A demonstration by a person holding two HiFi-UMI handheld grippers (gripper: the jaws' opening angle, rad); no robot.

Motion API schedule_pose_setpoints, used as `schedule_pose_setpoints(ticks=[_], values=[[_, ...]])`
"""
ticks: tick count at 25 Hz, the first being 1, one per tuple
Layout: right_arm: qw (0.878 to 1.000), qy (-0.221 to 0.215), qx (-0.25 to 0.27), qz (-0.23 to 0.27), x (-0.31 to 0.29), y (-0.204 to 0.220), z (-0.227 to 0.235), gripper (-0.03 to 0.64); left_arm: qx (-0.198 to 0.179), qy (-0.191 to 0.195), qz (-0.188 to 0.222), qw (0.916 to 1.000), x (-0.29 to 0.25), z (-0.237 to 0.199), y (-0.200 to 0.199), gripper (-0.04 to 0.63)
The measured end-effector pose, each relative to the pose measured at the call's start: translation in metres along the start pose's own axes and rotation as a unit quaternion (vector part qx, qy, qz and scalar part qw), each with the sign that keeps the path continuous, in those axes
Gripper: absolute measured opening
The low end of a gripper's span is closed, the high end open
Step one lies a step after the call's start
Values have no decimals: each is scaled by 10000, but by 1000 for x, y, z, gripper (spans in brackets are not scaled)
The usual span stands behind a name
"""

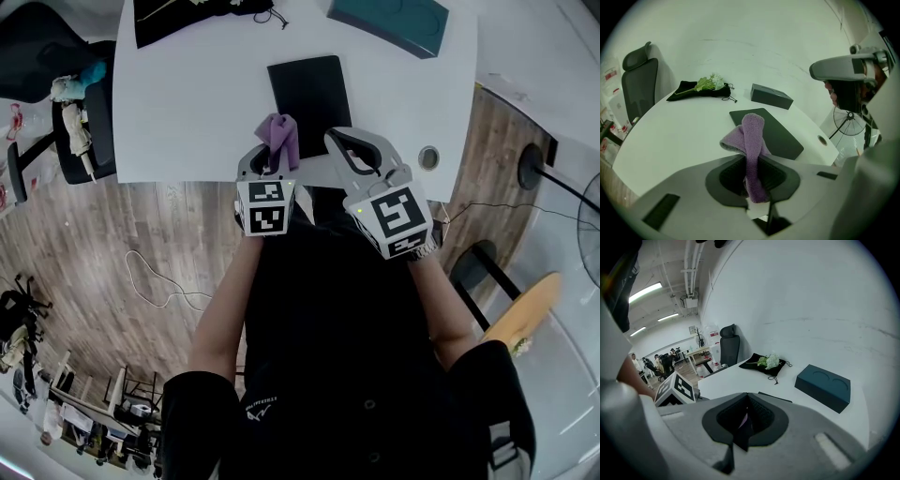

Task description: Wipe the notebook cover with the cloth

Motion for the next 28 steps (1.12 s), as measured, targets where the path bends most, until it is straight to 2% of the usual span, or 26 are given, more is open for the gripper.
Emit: schedule_pose_setpoints(ticks=[5,12,22,28], values=[[9999,113,-50,-19,-3,-6,-7,3,-26,106,35,9999,8,-18,-5,63],[9992,259,-298,-84,-16,-11,-20,3,128,350,382,9986,40,-43,-23,63],[9960,351,-823,-60,-40,-19,-54,3,75,567,742,9956,85,-74,-45,63],[9934,537,-1015,-22,-49,-22,-76,3,-120,802,855,9930,100,-88,-51,63]])
Point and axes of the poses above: the fingertips, and each gripper's own axes: x backward along the fingers, z to its right, y out of its underside, the point moved 8 cm from there along x, backward along the fingers, and after that the axes turned 10 degrees about x, right-handed, at the moved point
